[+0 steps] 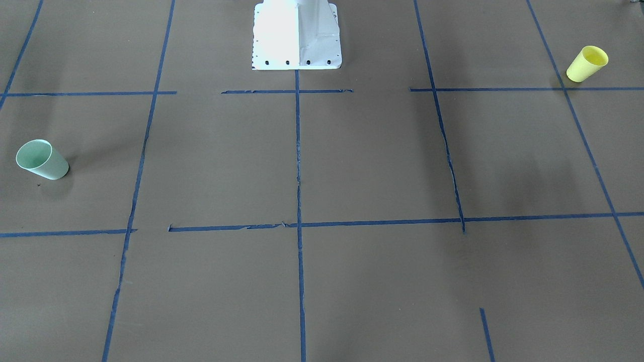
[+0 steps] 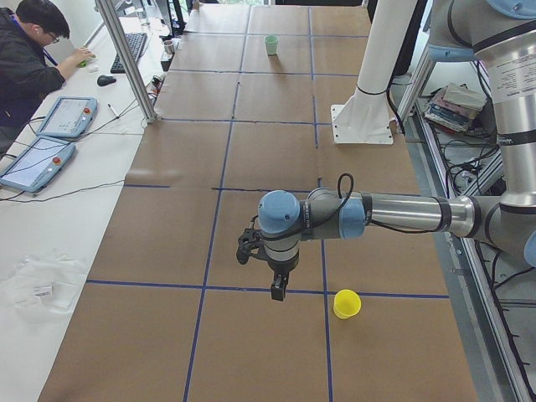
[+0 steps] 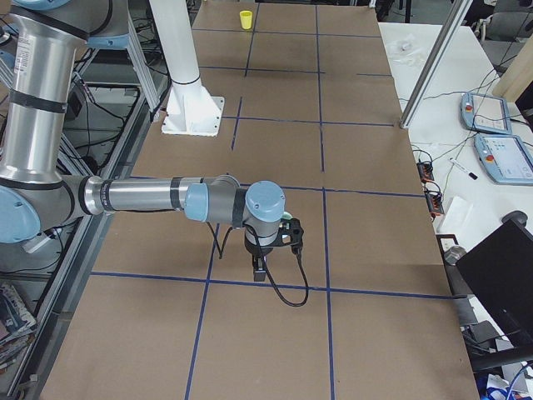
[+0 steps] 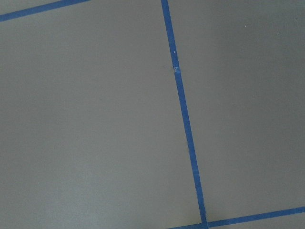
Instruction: Transfer and stack yellow cup on green cup
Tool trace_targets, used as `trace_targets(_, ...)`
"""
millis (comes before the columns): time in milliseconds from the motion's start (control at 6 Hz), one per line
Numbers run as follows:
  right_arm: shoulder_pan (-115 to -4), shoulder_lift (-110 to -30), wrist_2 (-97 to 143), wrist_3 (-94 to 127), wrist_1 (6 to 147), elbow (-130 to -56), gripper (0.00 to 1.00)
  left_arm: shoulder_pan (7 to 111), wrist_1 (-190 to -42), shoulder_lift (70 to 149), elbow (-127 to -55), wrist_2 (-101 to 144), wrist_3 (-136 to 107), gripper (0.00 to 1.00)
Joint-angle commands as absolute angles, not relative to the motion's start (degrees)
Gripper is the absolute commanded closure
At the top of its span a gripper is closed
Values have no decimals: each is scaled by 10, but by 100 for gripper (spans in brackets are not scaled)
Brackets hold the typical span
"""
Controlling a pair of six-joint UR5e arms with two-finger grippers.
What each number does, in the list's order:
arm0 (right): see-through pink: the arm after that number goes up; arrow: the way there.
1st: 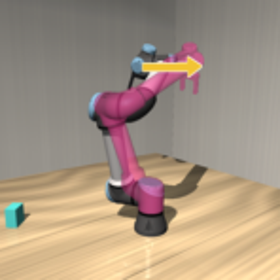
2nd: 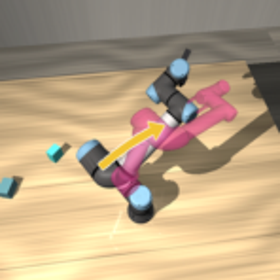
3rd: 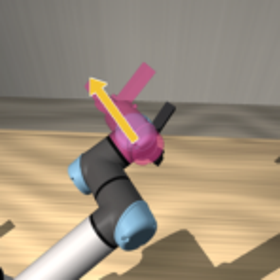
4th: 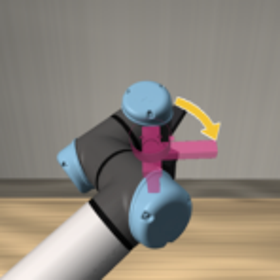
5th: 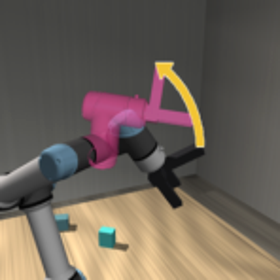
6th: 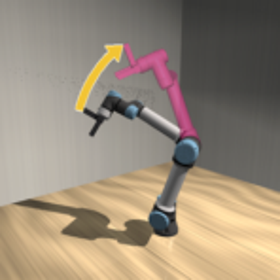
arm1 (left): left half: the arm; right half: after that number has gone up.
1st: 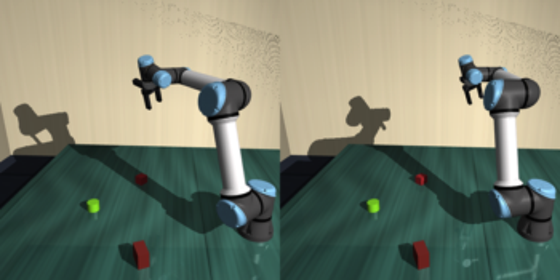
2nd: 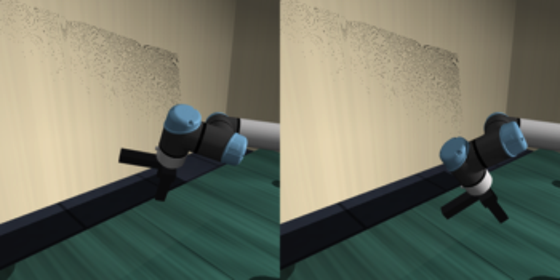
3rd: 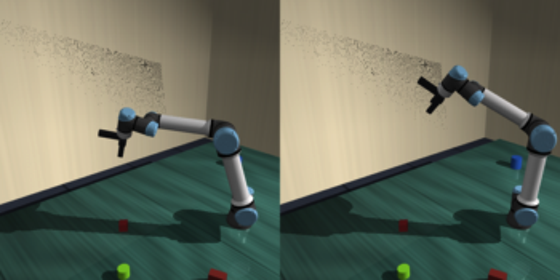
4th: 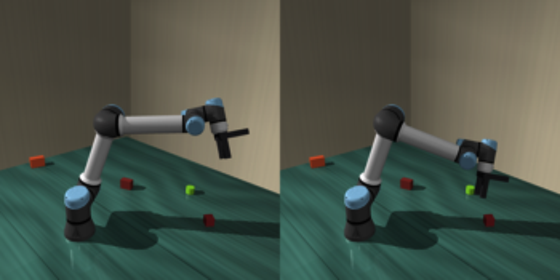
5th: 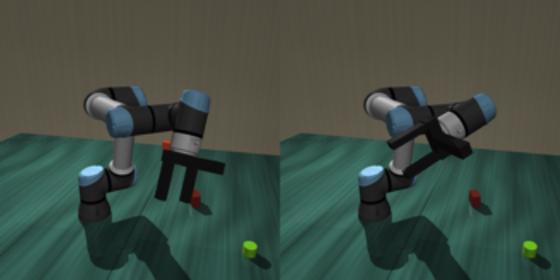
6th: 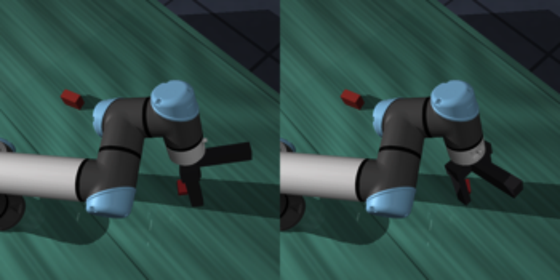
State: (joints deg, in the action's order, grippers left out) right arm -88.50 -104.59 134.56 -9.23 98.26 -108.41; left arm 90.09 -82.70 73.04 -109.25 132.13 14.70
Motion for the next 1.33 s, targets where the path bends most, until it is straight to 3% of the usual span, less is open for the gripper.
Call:
trace_targets(0, -885, -1046, 1346, -91, 983, -1087, 0, 901, -824, 730, -1099, 1321, 148, 0)
trace_targets(333, -885, -1046, 1346, -91, 983, -1089, 0, 901, -828, 734, -1100, 1322, 142, 0)
trace_targets(667, -885, -1045, 1344, -93, 983, -1088, 0, 903, -847, 821, -1101, 1328, 142, 0)
trace_targets(1000, -885, -1046, 1344, -93, 983, -1088, 0, 903, -863, 809, -1129, 1328, 117, 0)
trace_targets(1167, -885, -1047, 1344, -93, 983, -1088, 0, 893, -901, 775, -1150, 1326, -27, 0)
